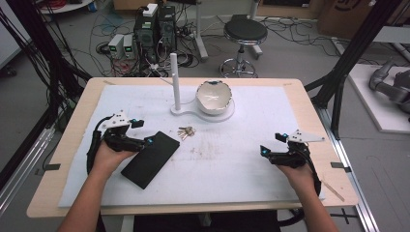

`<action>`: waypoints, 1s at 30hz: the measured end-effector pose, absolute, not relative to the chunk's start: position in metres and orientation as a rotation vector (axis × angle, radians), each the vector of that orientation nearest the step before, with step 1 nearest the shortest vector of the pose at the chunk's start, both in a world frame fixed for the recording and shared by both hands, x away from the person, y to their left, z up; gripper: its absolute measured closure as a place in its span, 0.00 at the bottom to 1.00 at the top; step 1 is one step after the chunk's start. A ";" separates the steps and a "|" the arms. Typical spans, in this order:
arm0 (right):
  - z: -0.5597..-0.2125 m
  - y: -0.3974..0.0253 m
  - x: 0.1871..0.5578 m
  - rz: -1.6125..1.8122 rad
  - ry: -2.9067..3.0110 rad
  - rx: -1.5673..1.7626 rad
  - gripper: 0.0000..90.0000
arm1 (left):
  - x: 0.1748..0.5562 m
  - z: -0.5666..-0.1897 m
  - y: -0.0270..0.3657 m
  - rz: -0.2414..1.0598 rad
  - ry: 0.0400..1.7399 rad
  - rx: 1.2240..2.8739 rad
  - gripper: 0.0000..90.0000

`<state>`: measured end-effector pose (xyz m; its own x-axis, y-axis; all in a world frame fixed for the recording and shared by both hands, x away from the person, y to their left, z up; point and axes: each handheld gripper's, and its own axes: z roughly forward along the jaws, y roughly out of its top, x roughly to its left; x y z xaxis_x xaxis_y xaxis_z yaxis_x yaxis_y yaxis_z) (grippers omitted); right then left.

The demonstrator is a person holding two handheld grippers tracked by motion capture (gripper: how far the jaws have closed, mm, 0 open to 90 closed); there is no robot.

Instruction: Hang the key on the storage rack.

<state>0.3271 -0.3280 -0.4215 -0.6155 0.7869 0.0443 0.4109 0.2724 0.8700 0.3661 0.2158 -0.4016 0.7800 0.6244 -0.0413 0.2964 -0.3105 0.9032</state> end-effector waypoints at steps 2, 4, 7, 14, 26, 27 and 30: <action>-0.421 -0.328 0.327 1.290 2.151 1.090 0.18 | 0.371 -0.400 0.209 0.378 0.688 1.934 0.21; -0.422 -0.328 0.327 1.289 2.151 1.093 0.18 | 0.375 -0.399 0.203 0.365 0.679 1.945 0.21; -0.422 -0.329 0.328 1.291 2.147 1.097 0.18 | 0.386 -0.399 0.185 0.345 0.657 1.992 0.21; -0.423 -0.330 0.329 1.289 2.160 1.101 0.18 | 0.405 -0.399 0.162 0.337 0.649 2.045 0.21; -0.423 -0.328 0.330 1.285 2.168 1.096 0.18 | 0.430 -0.401 0.115 0.284 0.580 2.172 0.27; -0.423 -0.329 0.330 1.287 2.166 1.096 0.18 | 0.433 -0.402 0.110 0.283 0.570 2.188 0.29; -0.423 -0.330 0.329 1.293 2.162 1.106 0.18 | 0.437 -0.404 0.103 0.277 0.558 2.211 0.34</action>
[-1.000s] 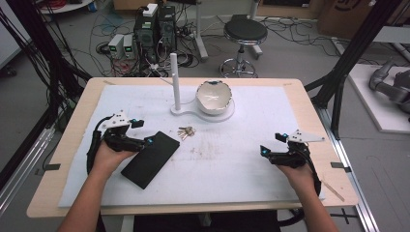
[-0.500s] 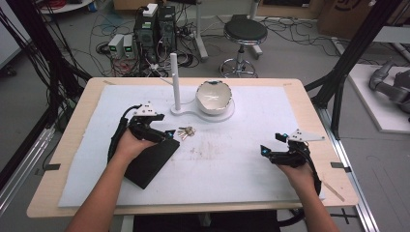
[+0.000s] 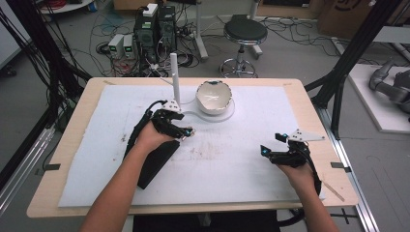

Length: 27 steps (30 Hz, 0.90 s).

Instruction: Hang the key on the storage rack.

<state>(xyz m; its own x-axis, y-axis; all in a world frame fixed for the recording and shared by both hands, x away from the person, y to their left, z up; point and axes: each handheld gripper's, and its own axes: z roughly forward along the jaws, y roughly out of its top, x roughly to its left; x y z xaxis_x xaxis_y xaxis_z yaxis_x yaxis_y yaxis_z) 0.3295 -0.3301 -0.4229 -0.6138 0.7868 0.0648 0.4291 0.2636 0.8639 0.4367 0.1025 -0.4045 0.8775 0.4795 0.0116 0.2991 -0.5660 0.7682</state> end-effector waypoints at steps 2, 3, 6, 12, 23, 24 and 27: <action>-0.423 -0.330 0.330 1.294 2.162 1.103 0.18 | 0.440 -0.407 0.096 0.285 0.541 2.246 0.38; -0.423 -0.331 0.330 1.294 2.162 1.106 0.18 | 0.443 -0.409 0.090 0.264 0.541 2.265 0.41; -0.423 -0.331 0.330 1.297 2.161 1.103 0.18 | 0.446 -0.410 0.085 0.251 0.534 2.289 0.48; -0.422 -0.333 0.330 1.308 2.149 1.111 0.18 | 0.452 -0.416 0.076 0.252 0.492 2.358 0.70; -0.423 -0.334 0.329 1.301 2.139 1.118 0.18 | 0.457 -0.421 0.076 0.236 0.540 2.365 0.96; -0.423 -0.335 0.329 1.299 2.143 1.118 0.18 | 0.456 -0.421 0.076 0.237 0.537 2.363 0.98; -0.423 -0.335 0.329 1.299 2.140 1.119 0.18 | 0.455 -0.420 0.075 0.233 0.519 2.376 0.98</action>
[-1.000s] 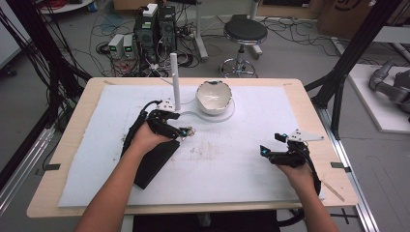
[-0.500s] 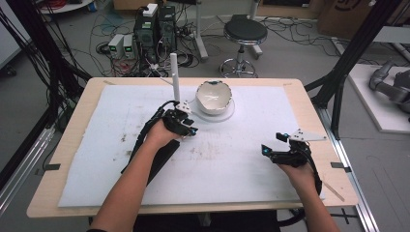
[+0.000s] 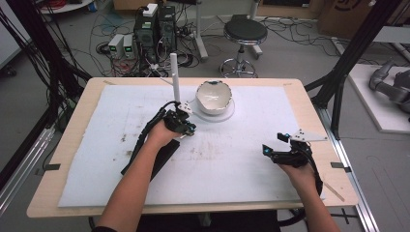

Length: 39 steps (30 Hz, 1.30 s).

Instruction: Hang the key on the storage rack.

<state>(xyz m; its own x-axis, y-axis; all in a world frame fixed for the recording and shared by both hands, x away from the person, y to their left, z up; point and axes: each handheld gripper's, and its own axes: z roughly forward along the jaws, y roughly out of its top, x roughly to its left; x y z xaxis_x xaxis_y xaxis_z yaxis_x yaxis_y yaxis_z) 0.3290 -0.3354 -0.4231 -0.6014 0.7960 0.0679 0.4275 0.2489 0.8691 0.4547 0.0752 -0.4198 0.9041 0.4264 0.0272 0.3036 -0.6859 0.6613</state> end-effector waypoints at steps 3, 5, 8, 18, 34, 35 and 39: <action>-0.424 -0.335 0.329 1.297 2.142 1.118 0.18 | 0.454 -0.419 0.075 0.231 0.521 2.375 0.98; -0.424 -0.334 0.329 1.294 2.149 1.115 0.18 | 0.452 -0.417 0.076 0.228 0.523 2.361 0.98; -0.424 -0.334 0.329 1.293 2.151 1.109 0.18 | 0.451 -0.410 0.079 0.219 0.500 2.334 0.99; -0.424 -0.333 0.329 1.289 2.159 1.105 0.18 | 0.436 -0.374 0.101 0.238 0.494 2.193 0.99; -0.424 -0.328 0.326 1.299 2.167 1.092 0.18 | 0.421 -0.285 0.131 0.356 0.461 2.111 0.99; -0.424 -0.328 0.326 1.302 2.169 1.096 0.18 | 0.421 -0.285 0.131 0.356 0.461 2.111 0.99; -0.423 -0.326 0.327 1.314 2.165 1.094 0.18 | 0.424 -0.264 0.142 0.377 0.479 2.075 0.99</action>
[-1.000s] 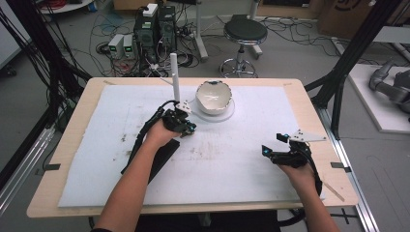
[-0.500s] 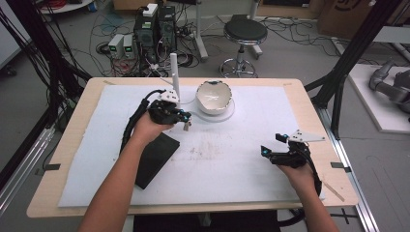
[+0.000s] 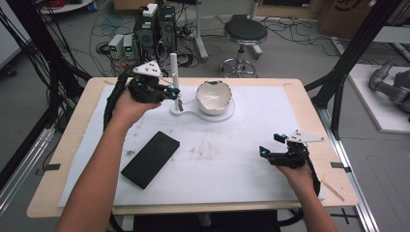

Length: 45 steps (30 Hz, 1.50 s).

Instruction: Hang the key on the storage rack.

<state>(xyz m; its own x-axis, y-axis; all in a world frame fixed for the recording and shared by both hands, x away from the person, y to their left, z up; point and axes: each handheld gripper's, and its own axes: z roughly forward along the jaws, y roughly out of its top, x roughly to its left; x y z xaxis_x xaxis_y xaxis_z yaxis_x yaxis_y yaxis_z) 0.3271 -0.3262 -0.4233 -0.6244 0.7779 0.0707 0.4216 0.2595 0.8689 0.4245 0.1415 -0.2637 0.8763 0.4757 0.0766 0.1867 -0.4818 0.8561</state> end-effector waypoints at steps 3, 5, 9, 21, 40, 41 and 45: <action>-0.423 -0.325 0.327 1.311 2.166 1.099 0.18 | 0.431 -0.248 0.149 0.391 0.486 2.048 0.99; -0.424 -0.324 0.327 1.310 2.171 1.096 0.18 | 0.435 -0.242 0.151 0.408 0.504 2.034 0.99; -0.424 -0.323 0.327 1.307 2.173 1.089 0.18 | 0.443 -0.240 0.153 0.405 0.519 2.012 0.99; -0.424 -0.323 0.326 1.309 2.169 1.101 0.18 | 0.471 -0.248 0.151 0.442 0.629 2.025 0.99; -0.425 -0.322 0.326 1.308 2.182 1.101 0.18 | 0.485 -0.252 0.151 0.465 0.693 2.030 0.98; -0.425 -0.322 0.326 1.307 2.183 1.100 0.18 | 0.486 -0.254 0.151 0.462 0.699 2.028 0.98; -0.426 -0.322 0.326 1.307 2.183 1.099 0.18 | 0.486 -0.257 0.156 0.467 0.725 1.993 0.89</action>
